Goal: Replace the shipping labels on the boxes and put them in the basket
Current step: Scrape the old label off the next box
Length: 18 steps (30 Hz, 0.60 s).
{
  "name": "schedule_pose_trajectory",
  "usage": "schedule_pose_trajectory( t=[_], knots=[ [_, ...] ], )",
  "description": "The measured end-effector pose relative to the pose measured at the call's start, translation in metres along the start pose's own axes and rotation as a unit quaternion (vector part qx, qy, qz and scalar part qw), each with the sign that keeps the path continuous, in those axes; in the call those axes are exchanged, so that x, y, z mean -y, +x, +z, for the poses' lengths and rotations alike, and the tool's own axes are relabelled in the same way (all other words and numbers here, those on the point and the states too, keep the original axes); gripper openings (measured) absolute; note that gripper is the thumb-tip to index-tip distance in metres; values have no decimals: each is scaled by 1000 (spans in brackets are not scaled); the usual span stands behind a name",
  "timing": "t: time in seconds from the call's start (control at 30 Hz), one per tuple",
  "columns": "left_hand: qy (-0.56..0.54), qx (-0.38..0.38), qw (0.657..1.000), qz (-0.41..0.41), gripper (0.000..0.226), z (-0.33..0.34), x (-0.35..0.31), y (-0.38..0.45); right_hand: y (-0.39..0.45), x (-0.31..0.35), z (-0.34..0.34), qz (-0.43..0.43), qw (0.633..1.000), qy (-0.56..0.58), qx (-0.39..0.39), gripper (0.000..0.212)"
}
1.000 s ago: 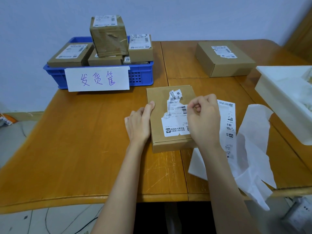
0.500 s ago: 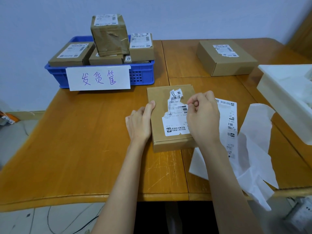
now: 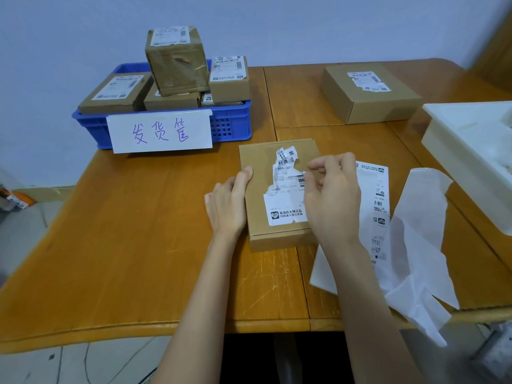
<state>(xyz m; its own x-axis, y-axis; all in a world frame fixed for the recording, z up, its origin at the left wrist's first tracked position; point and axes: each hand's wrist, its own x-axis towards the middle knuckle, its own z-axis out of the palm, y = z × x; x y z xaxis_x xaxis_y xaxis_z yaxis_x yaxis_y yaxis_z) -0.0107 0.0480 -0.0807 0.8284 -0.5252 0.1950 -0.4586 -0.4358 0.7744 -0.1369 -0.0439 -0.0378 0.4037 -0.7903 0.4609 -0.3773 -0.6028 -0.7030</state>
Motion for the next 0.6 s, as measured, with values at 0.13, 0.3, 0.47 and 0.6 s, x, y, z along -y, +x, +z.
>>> schedule_pose_trajectory(
  t=[0.13,0.3,0.47,0.6],
  knots=[
    [-66,0,997,-41,54,0,-5,2,-1,1,0,-15,1000,3,-8,3],
    [-95,-4,993,-68,65,-1,-9,2,1,2,0,-15,1000,-18,-5,5],
    [-62,-11,997,-44,57,1,-5,4,12,6,4,31,995,-86,36,11],
    [-54,-12,998,-38,42,1,-3,2,14,6,7,22,984,-167,60,17]
  ],
)
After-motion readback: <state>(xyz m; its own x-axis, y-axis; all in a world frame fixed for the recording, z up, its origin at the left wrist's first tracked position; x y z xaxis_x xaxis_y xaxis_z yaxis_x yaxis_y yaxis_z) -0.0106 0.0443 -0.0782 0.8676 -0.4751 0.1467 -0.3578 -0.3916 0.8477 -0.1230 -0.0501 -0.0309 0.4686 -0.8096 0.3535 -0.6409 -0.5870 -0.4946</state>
